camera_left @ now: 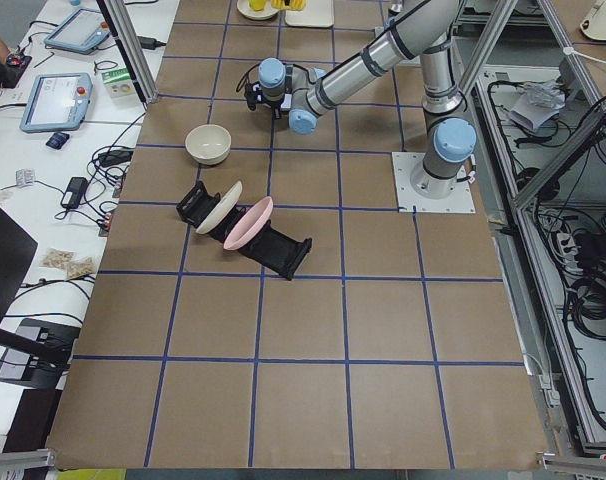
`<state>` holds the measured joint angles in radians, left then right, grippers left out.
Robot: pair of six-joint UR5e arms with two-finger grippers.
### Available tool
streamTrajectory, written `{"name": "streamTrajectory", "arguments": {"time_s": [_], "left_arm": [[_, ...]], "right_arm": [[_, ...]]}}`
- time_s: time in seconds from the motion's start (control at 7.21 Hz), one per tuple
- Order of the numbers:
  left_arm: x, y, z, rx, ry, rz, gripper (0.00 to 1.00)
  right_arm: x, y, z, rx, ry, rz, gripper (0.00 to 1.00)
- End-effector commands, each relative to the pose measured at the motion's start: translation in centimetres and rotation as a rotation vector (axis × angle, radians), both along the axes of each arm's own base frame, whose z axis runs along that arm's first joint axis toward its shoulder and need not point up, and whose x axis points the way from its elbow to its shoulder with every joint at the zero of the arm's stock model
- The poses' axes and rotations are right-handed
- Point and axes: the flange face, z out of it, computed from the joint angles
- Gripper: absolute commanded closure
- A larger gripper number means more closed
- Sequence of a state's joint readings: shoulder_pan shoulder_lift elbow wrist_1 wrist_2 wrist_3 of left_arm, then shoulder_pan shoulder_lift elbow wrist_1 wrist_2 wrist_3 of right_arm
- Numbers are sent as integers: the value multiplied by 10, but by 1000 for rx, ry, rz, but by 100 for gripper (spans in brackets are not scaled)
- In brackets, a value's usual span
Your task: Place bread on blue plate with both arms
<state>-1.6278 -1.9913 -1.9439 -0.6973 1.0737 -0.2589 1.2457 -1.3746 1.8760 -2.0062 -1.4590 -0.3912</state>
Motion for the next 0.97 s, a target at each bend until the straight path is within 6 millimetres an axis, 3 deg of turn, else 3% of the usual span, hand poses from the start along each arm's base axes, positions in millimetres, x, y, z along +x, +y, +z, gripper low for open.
{"name": "streamTrajectory", "arguments": {"time_s": [0.0, 0.28, 0.42, 0.69, 0.83], "left_arm": [[10, -37, 54, -133, -82, 11, 0], [35, -76, 117, -160, -235, 47, 0], [72, -85, 141, -126, -285, 57, 0], [161, -76, 187, -67, -357, -7, 0], [181, -60, 203, -6, -455, 2, 0]], "right_arm": [[69, 0, 1, 14, 1, -39, 100], [152, 0, 10, -70, -40, -27, 100], [189, 1, 15, -83, -58, 1, 100], [265, -20, 24, -108, -72, 73, 100], [302, -17, -1, -62, -70, 59, 100]]}}
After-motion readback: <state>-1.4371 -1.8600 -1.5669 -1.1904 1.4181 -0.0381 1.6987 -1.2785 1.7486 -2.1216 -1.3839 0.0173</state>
